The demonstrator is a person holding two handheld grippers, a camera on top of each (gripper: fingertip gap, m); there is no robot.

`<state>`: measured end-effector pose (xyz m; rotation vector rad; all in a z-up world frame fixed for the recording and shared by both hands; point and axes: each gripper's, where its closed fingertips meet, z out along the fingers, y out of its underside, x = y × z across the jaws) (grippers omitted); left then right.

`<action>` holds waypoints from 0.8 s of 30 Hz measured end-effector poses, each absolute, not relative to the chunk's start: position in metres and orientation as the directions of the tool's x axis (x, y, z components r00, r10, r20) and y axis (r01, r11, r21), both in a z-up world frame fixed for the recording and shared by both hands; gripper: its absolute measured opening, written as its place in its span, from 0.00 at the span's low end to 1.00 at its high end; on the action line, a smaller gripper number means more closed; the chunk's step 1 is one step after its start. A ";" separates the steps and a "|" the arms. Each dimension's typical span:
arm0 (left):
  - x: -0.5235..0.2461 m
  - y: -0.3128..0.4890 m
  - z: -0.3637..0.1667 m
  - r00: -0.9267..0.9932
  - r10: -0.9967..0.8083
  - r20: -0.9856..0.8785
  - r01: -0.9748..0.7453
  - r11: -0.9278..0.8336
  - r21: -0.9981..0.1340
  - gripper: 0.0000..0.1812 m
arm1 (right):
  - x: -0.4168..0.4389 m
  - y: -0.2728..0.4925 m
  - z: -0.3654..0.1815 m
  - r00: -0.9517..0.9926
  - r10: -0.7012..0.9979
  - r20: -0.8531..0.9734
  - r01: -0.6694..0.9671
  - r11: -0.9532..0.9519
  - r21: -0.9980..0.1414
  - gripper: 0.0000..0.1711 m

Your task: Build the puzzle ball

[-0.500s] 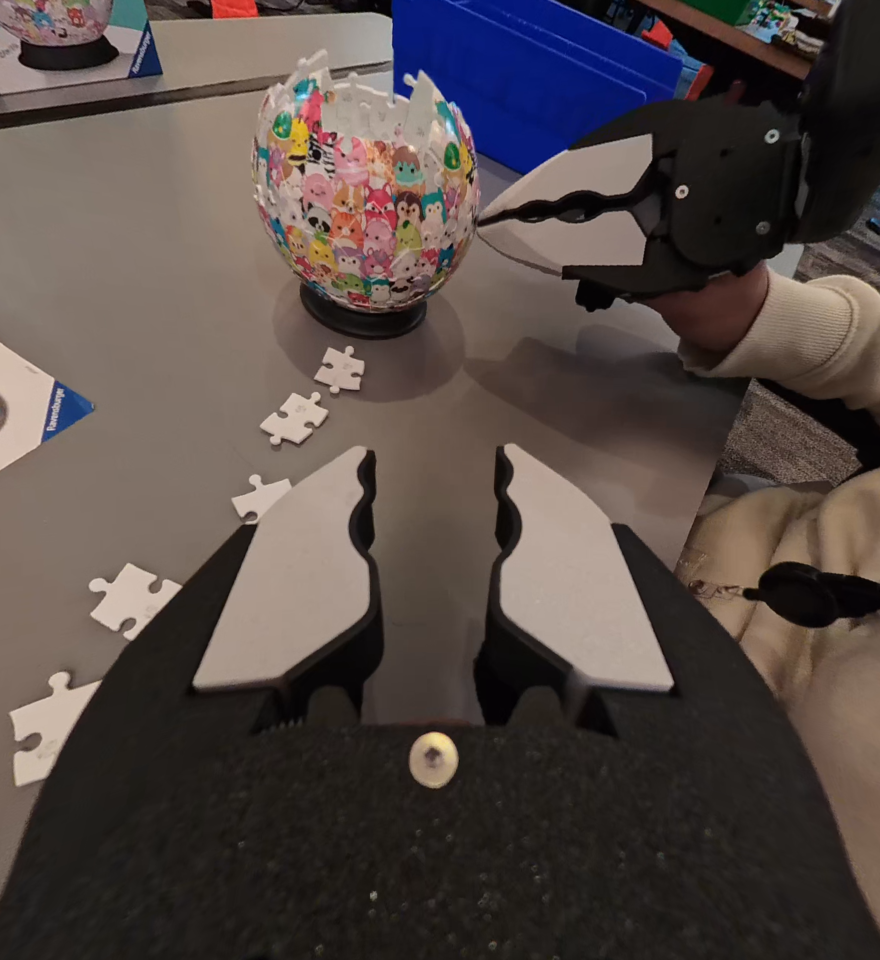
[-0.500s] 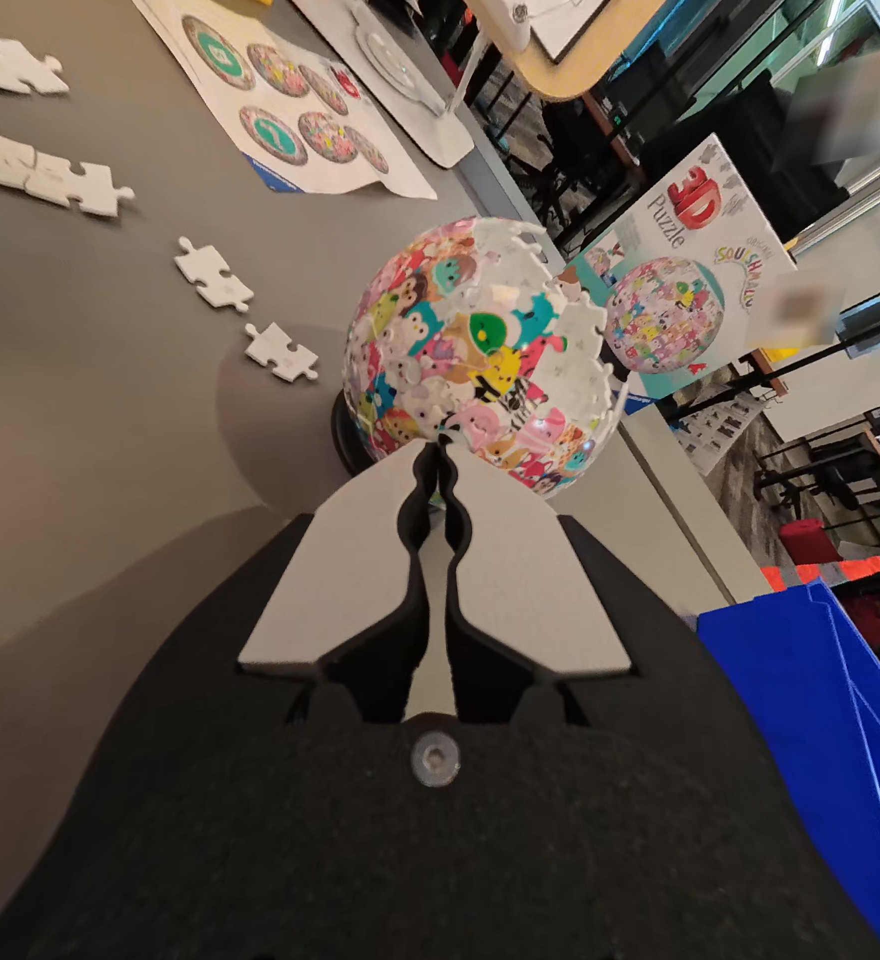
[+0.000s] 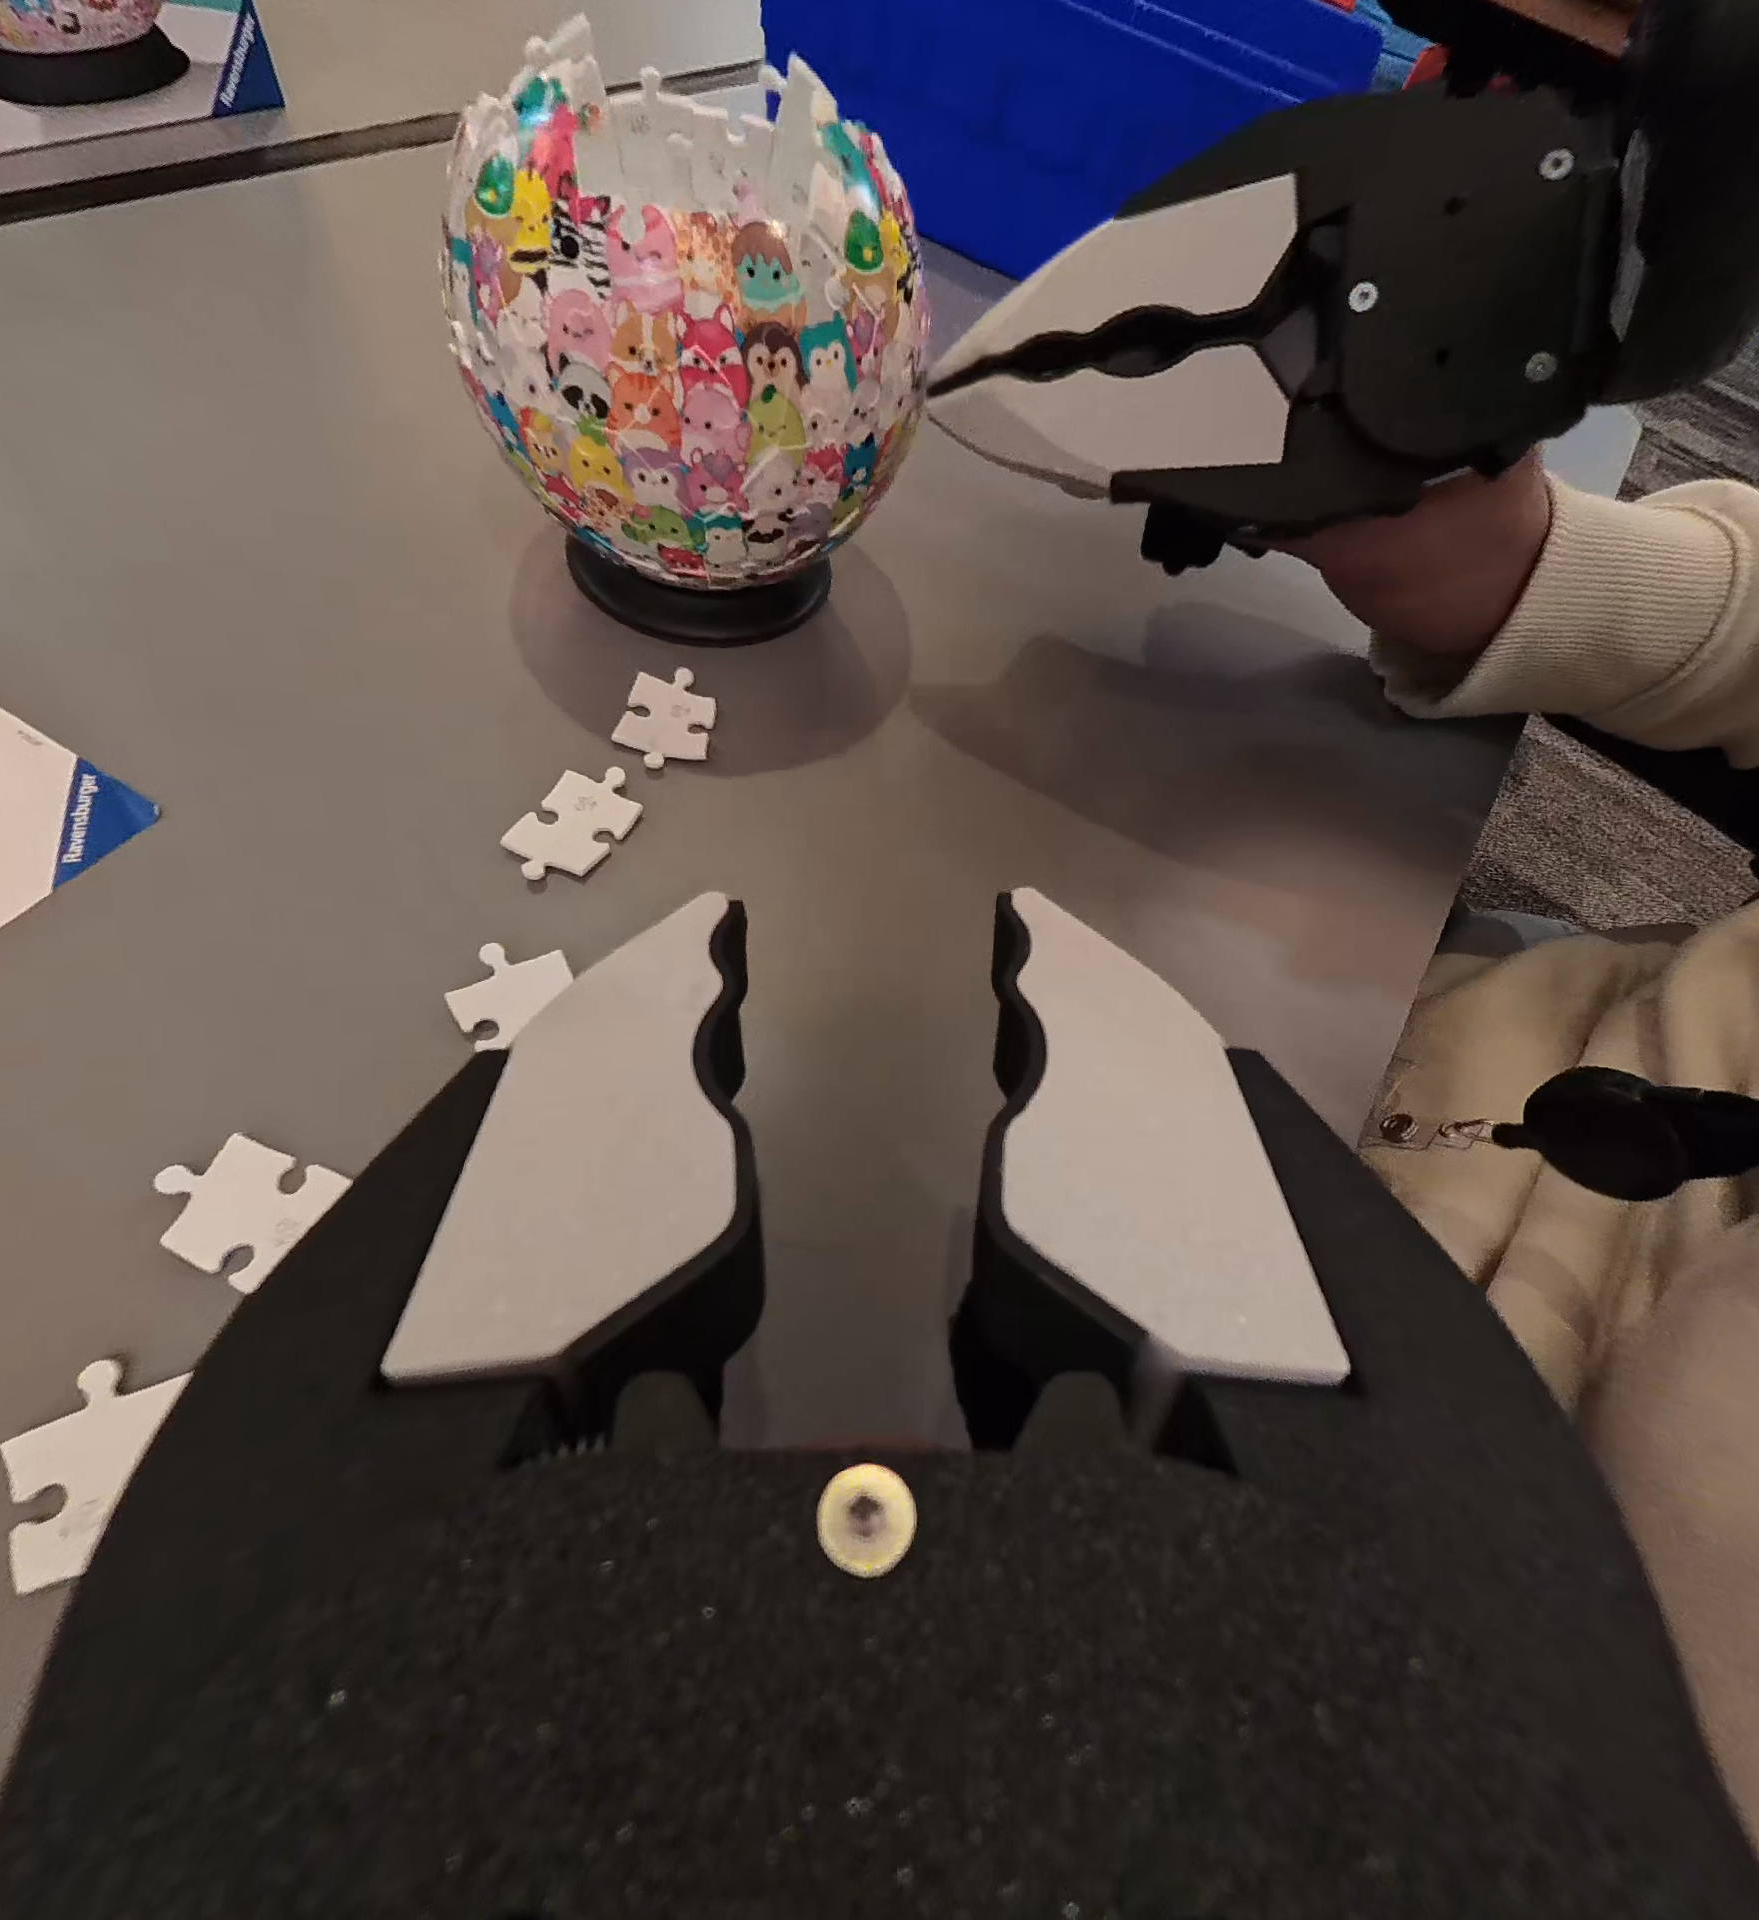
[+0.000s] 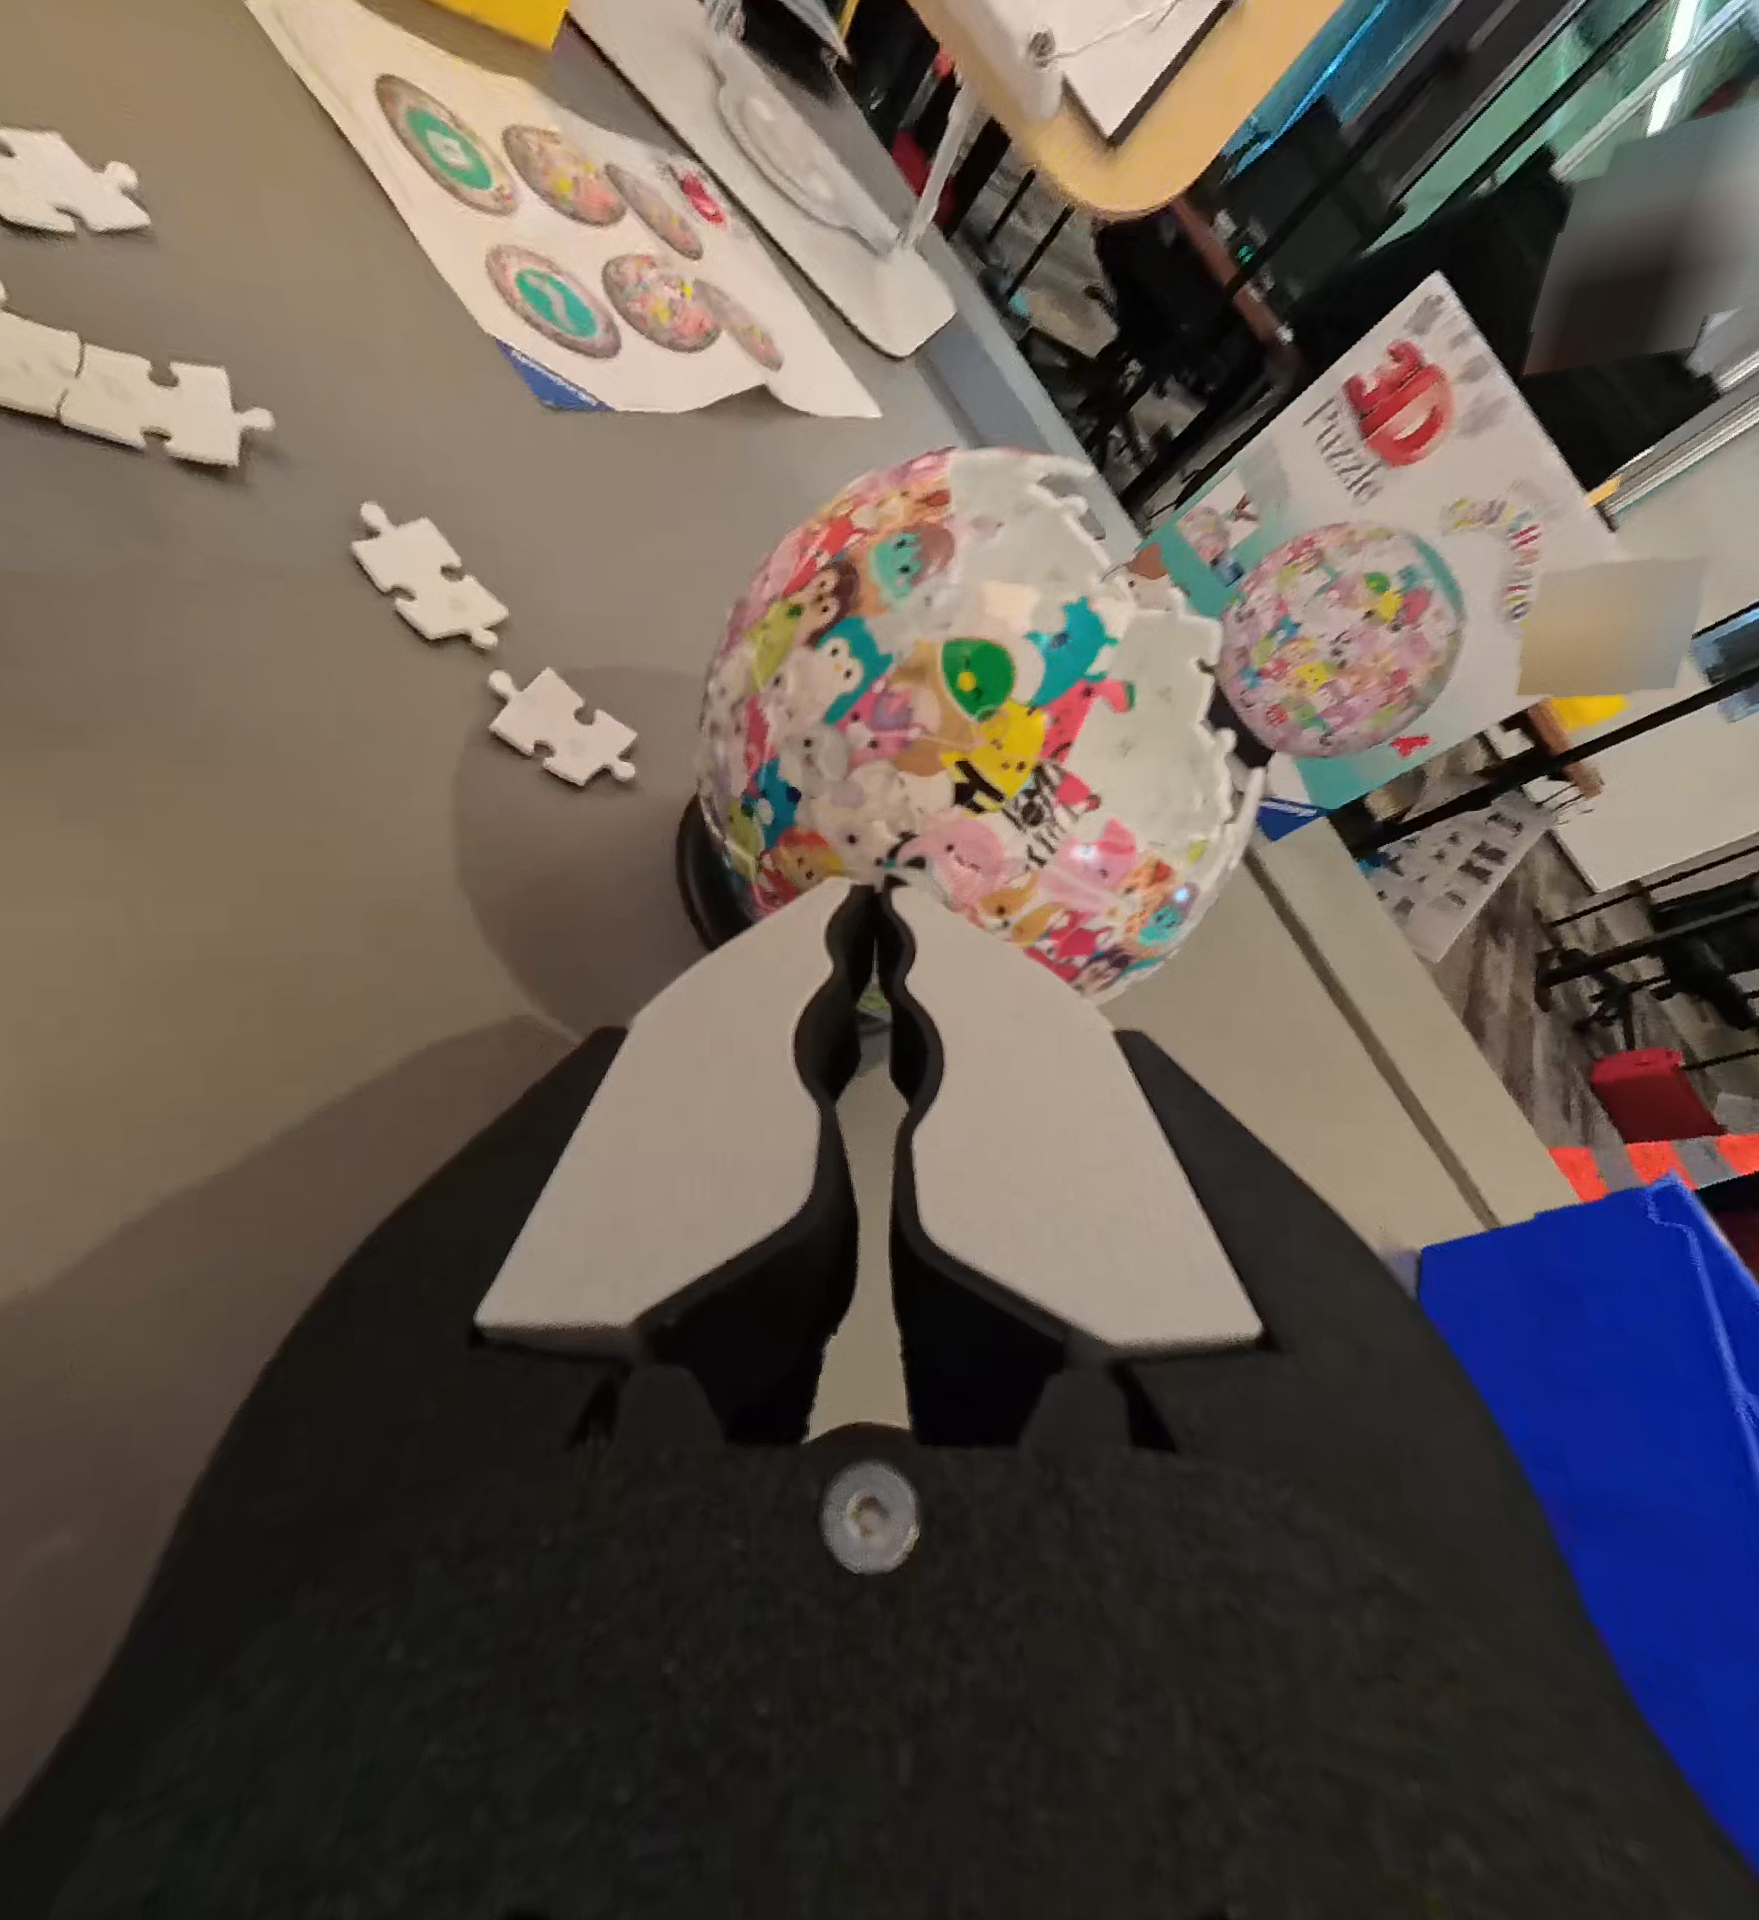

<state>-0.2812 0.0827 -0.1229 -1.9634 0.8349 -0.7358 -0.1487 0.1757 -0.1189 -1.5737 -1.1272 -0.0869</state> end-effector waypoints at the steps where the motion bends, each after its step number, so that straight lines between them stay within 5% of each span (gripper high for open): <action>1: -0.281 0.082 -0.123 0.603 -0.778 0.177 -0.274 -0.410 -0.870 0.25 | -0.148 0.172 -0.114 0.540 0.584 0.606 0.677 0.126 -0.725 0.00; 24: -0.281 0.079 -0.121 0.597 -0.784 0.168 -0.278 -0.398 -0.874 0.25 | -0.153 0.187 -0.110 0.544 0.555 0.630 0.686 0.138 -0.714 0.00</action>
